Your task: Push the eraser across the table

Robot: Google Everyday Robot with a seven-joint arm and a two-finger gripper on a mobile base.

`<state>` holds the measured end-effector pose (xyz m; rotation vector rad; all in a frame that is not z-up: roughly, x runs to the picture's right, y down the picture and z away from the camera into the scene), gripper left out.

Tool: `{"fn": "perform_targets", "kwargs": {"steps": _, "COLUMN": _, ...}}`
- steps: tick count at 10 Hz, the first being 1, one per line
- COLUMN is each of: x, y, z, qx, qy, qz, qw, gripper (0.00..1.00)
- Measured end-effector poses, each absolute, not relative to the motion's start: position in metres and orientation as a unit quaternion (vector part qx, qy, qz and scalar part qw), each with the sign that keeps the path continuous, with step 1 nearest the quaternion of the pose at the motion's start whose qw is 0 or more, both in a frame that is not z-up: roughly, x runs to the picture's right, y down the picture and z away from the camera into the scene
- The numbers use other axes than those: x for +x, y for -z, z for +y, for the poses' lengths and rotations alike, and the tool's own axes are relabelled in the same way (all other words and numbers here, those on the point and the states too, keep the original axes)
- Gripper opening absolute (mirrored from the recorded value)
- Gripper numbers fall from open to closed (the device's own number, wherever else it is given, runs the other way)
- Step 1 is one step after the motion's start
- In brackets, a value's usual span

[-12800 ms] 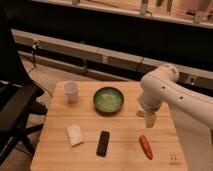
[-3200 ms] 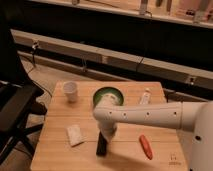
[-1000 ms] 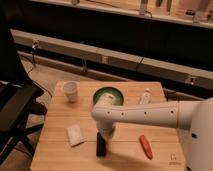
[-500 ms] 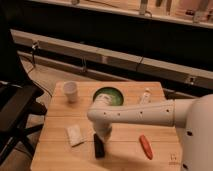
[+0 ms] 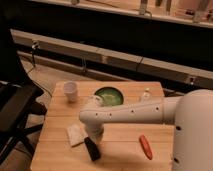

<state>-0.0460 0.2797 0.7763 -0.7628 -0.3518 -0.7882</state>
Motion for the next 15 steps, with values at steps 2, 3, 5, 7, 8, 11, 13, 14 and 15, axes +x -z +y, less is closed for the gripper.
{"fn": "perform_targets", "kwargs": {"steps": 2, "x": -0.051, "y": -0.775, "z": 0.282, "qx": -0.359, "qy": 0.378, "qz": -0.175, "qw": 0.835, "gripper": 0.0}}
{"fn": "perform_targets", "kwargs": {"steps": 3, "x": -0.059, "y": -0.773, "z": 0.285, "qx": -0.356, "qy": 0.384, "qz": -0.185, "qw": 0.831, "gripper": 0.0}}
{"fn": "perform_targets", "kwargs": {"steps": 5, "x": -0.071, "y": -0.771, "z": 0.288, "qx": -0.354, "qy": 0.391, "qz": -0.195, "qw": 0.827, "gripper": 0.0}}
{"fn": "perform_targets", "kwargs": {"steps": 7, "x": -0.073, "y": -0.77, "z": 0.289, "qx": -0.352, "qy": 0.394, "qz": -0.199, "qw": 0.825, "gripper": 0.0}}
{"fn": "perform_targets", "kwargs": {"steps": 8, "x": -0.08, "y": -0.767, "z": 0.291, "qx": -0.348, "qy": 0.4, "qz": -0.207, "qw": 0.822, "gripper": 0.0}}
{"fn": "perform_targets", "kwargs": {"steps": 11, "x": -0.112, "y": -0.758, "z": 0.293, "qx": -0.335, "qy": 0.413, "qz": -0.225, "qw": 0.816, "gripper": 0.0}}
{"fn": "perform_targets", "kwargs": {"steps": 13, "x": -0.109, "y": -0.762, "z": 0.291, "qx": -0.34, "qy": 0.406, "qz": -0.216, "qw": 0.82, "gripper": 0.0}}
{"fn": "perform_targets", "kwargs": {"steps": 14, "x": -0.101, "y": -0.764, "z": 0.291, "qx": -0.342, "qy": 0.404, "qz": -0.214, "qw": 0.821, "gripper": 0.0}}
{"fn": "perform_targets", "kwargs": {"steps": 15, "x": -0.089, "y": -0.764, "z": 0.291, "qx": -0.342, "qy": 0.406, "qz": -0.214, "qw": 0.82, "gripper": 0.0}}
